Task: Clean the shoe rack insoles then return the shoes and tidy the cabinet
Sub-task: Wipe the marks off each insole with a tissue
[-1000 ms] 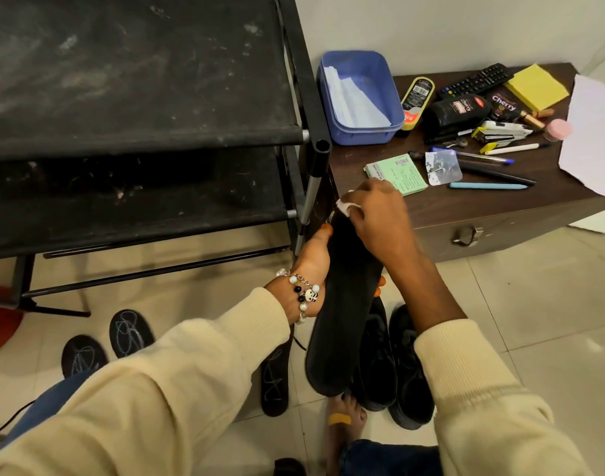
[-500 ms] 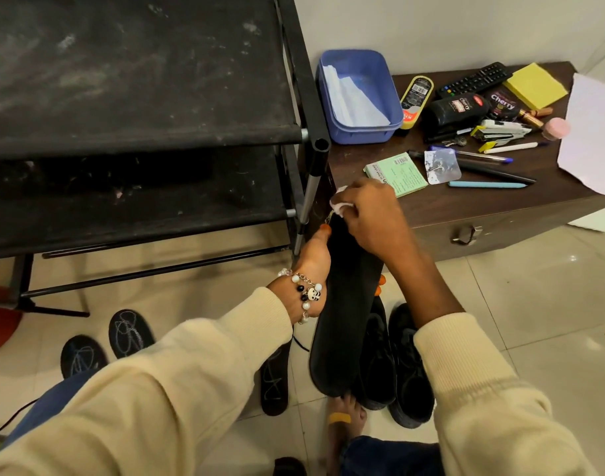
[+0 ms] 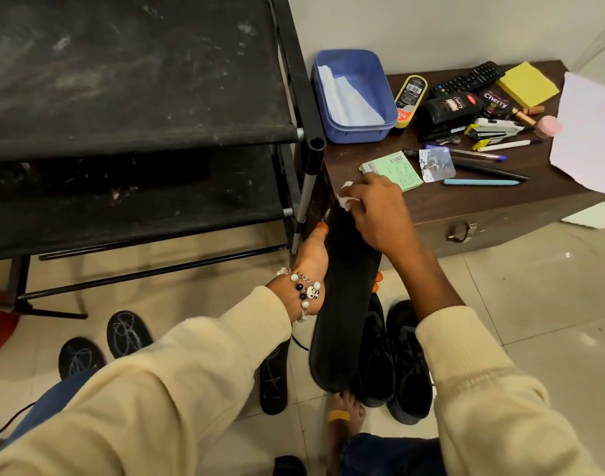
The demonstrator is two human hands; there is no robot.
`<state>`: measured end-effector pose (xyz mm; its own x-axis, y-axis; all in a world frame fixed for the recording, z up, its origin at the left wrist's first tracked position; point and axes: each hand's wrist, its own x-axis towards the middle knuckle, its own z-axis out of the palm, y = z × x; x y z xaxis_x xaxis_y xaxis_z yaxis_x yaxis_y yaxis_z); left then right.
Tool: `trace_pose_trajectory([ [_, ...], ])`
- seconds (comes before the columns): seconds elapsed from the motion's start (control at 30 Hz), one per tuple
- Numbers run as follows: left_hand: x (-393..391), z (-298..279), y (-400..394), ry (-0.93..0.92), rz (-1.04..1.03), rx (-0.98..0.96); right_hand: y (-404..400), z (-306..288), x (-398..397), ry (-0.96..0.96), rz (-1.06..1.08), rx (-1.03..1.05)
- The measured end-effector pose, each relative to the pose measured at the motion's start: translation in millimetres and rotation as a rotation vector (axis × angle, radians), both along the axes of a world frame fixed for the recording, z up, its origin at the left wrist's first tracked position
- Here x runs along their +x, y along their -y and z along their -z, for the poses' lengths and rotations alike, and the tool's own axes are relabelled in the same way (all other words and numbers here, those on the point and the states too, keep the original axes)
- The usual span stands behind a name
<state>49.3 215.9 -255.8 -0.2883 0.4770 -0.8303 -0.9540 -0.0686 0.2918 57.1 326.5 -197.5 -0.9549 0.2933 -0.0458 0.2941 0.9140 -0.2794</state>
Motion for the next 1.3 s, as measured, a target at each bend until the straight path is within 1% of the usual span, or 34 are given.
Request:
trace_pose_trajectory([
  [0.1,-0.2,-1.7,0.2,0.022,0.006,0.023,-7.6,-12.7,10.0,0.086,-0.151,-0.100],
  [0.13,-0.7,-2.0,0.6,0.022,0.015,0.012,-11.3,-15.0,13.7,0.122,-0.170,-0.107],
  [0.17,-1.3,-1.3,0.8,0.023,0.025,0.004,-14.7,-15.7,16.1,0.148,-0.153,-0.099],
  [0.23,-1.6,-1.3,1.3,0.048,0.035,0.005,-19.5,-13.5,17.6,0.148,-0.038,-0.045],
  [0.3,-2.2,0.9,-0.1,0.033,0.028,-0.017,-19.3,-9.7,16.5,0.110,0.087,0.024],
  [0.37,-2.6,3.3,-1.1,-0.004,0.018,-0.065,-13.9,-5.9,14.9,0.062,0.137,0.051],
  [0.47,-2.4,5.5,-2.0,-0.008,-0.002,-0.085,-9.1,-6.0,16.3,0.061,0.092,0.025],
  [0.57,-1.1,-3.3,-0.2,0.047,-0.021,-0.027,-13.3,-15.7,25.9,0.189,-0.059,-0.125],
  [0.6,-1.1,-4.2,-0.4,0.051,-0.021,-0.028,-16.9,-20.0,29.6,0.240,-0.077,-0.167],
  [0.63,-1.1,-5.0,-0.2,0.045,-0.015,-0.035,-20.2,-23.0,31.8,0.280,-0.061,-0.183],
  [0.7,-1.2,-4.8,-0.5,0.013,-0.005,-0.064,-27.3,-26.2,30.9,0.321,0.055,-0.110],
  [0.73,-1.4,-3.2,-1.0,0.004,-0.002,-0.072,-30.8,-27.1,28.1,0.306,0.142,-0.062],
  [0.8,-1.6,-2.4,-0.6,0.009,-0.007,-0.062,-31.4,-27.3,20.3,0.181,0.277,-0.064],
  [0.83,-2.3,-1.8,-0.3,-0.002,-0.010,-0.070,-28.0,-25.1,15.9,0.084,0.279,-0.089],
  [0.87,-2.6,-0.5,-0.5,-0.021,-0.005,-0.082,-23.0,-21.9,12.0,0.007,0.237,-0.098],
  [0.9,-2.3,1.0,-0.4,-0.035,-0.001,-0.091,-16.6,-17.1,8.5,-0.030,0.175,-0.085],
  [0.97,-0.9,3.9,-1.4,-0.041,-0.015,-0.088,-4.8,-4.4,2.8,-0.020,0.051,-0.028],
  [1.03,-1.0,5.6,-2.5,-0.029,-0.028,-0.071,-0.8,7.1,-0.6,-0.002,-0.027,0.028],
  [1.2,-0.3,1.4,-0.1,-0.010,-0.006,0.001,-13.8,14.4,0.1,0.022,0.039,0.075],
  [1.3,-1.0,1.7,-0.1,-0.049,-0.015,-0.045,-11.4,12.7,0.9,0.039,0.111,0.081],
])
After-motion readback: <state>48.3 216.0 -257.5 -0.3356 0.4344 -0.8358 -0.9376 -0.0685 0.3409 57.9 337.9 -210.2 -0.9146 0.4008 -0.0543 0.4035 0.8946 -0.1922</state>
